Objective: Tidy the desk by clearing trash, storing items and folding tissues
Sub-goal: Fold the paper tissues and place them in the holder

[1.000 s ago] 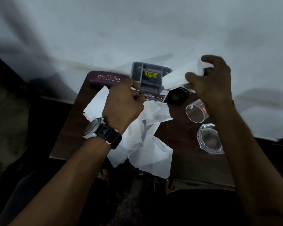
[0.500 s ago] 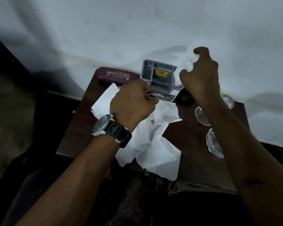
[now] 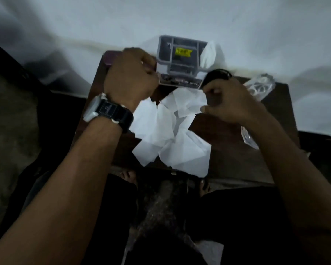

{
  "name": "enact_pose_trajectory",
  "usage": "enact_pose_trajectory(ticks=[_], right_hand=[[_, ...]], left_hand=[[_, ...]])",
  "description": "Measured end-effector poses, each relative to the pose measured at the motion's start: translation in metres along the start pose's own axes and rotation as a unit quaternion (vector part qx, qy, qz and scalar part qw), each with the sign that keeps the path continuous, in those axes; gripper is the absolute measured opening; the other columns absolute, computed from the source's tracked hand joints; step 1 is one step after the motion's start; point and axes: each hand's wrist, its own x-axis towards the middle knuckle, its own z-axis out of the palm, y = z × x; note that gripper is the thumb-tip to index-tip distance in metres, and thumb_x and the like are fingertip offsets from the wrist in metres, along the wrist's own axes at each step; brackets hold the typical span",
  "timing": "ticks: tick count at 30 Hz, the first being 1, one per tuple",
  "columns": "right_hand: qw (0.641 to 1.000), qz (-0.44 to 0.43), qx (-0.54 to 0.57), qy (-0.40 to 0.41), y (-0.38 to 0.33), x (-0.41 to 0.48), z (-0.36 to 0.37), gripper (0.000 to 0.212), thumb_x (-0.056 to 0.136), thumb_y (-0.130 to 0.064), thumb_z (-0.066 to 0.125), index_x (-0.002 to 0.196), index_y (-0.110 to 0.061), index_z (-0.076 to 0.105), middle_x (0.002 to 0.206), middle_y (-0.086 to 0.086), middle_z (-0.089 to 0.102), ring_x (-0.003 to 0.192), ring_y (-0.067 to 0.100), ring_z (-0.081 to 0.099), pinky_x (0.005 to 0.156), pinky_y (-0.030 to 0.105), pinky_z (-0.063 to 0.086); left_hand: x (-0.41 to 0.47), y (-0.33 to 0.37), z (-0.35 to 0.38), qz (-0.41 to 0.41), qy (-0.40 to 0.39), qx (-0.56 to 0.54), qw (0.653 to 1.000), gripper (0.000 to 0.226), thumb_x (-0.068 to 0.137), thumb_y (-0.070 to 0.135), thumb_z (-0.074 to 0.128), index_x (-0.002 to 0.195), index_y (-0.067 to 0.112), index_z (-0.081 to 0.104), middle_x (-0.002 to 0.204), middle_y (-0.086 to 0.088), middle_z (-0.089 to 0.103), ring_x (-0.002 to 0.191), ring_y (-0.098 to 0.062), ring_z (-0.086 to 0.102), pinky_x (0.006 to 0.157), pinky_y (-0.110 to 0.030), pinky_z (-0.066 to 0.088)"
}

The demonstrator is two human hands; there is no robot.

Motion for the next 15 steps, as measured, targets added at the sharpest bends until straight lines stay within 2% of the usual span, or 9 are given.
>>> enact_pose_trajectory(ticks=[1, 3, 5, 7, 9, 10, 12, 13, 15], right_hand=[[0.998, -0.024, -0.054, -0.037, 0.002, -0.005, 0.008, 0.066, 0.065, -0.057, 0.076, 0.127, -0.039, 0.062, 0.123, 0.010, 0.058, 0.118, 0.034, 0.057, 0.100, 0.047, 0.050], [0.992, -0.045, -0.100, -0.060, 0.000, -0.012, 0.018, 0.054, 0.076, -0.040, 0.078, 0.129, -0.037, 0.064, 0.127, 0.011, 0.052, 0.122, 0.035, 0.048, 0.102, 0.048, 0.046], [0.990, -0.062, -0.121, -0.028, -0.003, -0.012, 0.023, 0.041, 0.085, -0.025, 0.076, 0.125, -0.031, 0.069, 0.128, 0.011, 0.052, 0.122, 0.034, 0.045, 0.099, 0.046, 0.043], [0.989, -0.084, -0.124, 0.004, -0.002, -0.009, 0.024, 0.023, 0.089, -0.021, 0.072, 0.110, -0.028, 0.076, 0.117, 0.008, 0.059, 0.115, 0.030, 0.053, 0.089, 0.042, 0.046], [0.991, -0.095, -0.084, 0.031, 0.001, -0.008, 0.017, 0.018, 0.091, -0.021, 0.069, 0.105, -0.025, 0.077, 0.109, 0.003, 0.067, 0.103, 0.022, 0.061, 0.082, 0.034, 0.048], [0.992, -0.100, -0.054, 0.048, 0.000, -0.010, 0.011, 0.017, 0.092, -0.022, 0.068, 0.107, -0.024, 0.076, 0.108, 0.001, 0.070, 0.099, 0.018, 0.063, 0.082, 0.031, 0.049], [0.987, -0.138, 0.001, 0.088, -0.006, -0.017, -0.005, 0.016, 0.093, -0.025, 0.066, 0.108, -0.024, 0.073, 0.102, -0.001, 0.074, 0.095, 0.016, 0.068, 0.084, 0.036, 0.054], [0.980, -0.166, 0.034, 0.104, -0.011, -0.022, -0.013, 0.014, 0.093, -0.025, 0.067, 0.106, -0.024, 0.073, 0.097, -0.002, 0.074, 0.091, 0.015, 0.069, 0.083, 0.036, 0.055], [0.966, -0.209, 0.104, 0.111, -0.022, -0.033, -0.025, 0.012, 0.093, -0.024, 0.068, 0.104, -0.024, 0.073, 0.088, -0.007, 0.072, 0.082, 0.008, 0.069, 0.078, 0.030, 0.055]], left_hand=[[0.000, -0.002, 0.000, -0.001, -0.007, 0.016, 1.000, 0.025, 0.086, 0.022, 0.071, 0.110, 0.019, 0.073, 0.117, 0.000, 0.071, 0.107, -0.016, 0.066, 0.085, -0.023, 0.049], [-0.002, -0.003, 0.002, 0.008, -0.033, 0.033, 0.999, 0.025, 0.084, 0.018, 0.069, 0.109, 0.019, 0.074, 0.113, 0.001, 0.072, 0.105, -0.017, 0.067, 0.088, -0.025, 0.051], [-0.004, -0.005, 0.005, 0.014, -0.071, 0.046, 0.996, 0.026, 0.084, 0.018, 0.068, 0.110, 0.021, 0.073, 0.110, 0.003, 0.073, 0.105, -0.015, 0.068, 0.088, -0.024, 0.050], [-0.004, -0.005, 0.009, 0.019, -0.115, 0.042, 0.992, 0.029, 0.086, 0.019, 0.071, 0.115, 0.021, 0.070, 0.107, 0.005, 0.075, 0.103, -0.011, 0.069, 0.081, -0.022, 0.052], [-0.004, 0.001, 0.011, 0.049, -0.161, -0.012, 0.986, 0.041, 0.083, 0.022, 0.081, 0.121, 0.020, 0.068, 0.108, 0.004, 0.076, 0.098, -0.008, 0.071, 0.084, -0.023, 0.058], [-0.005, 0.005, 0.011, 0.080, -0.189, -0.041, 0.978, 0.053, 0.078, 0.028, 0.087, 0.127, 0.022, 0.065, 0.115, 0.007, 0.073, 0.100, 0.001, 0.068, 0.088, -0.020, 0.057], [-0.009, 0.014, 0.012, 0.148, -0.247, -0.067, 0.955, 0.085, 0.068, 0.042, 0.093, 0.142, 0.026, 0.054, 0.136, 0.016, 0.061, 0.117, 0.012, 0.057, 0.098, -0.008, 0.047], [-0.011, 0.017, 0.014, 0.176, -0.261, -0.072, 0.946, 0.095, 0.065, 0.046, 0.094, 0.147, 0.027, 0.049, 0.143, 0.017, 0.056, 0.127, 0.011, 0.052, 0.105, -0.010, 0.043], [-0.013, 0.022, 0.018, 0.210, -0.258, -0.090, 0.939, 0.094, 0.065, 0.045, 0.094, 0.145, 0.023, 0.051, 0.142, 0.013, 0.059, 0.131, 0.001, 0.054, 0.110, -0.023, 0.046]])
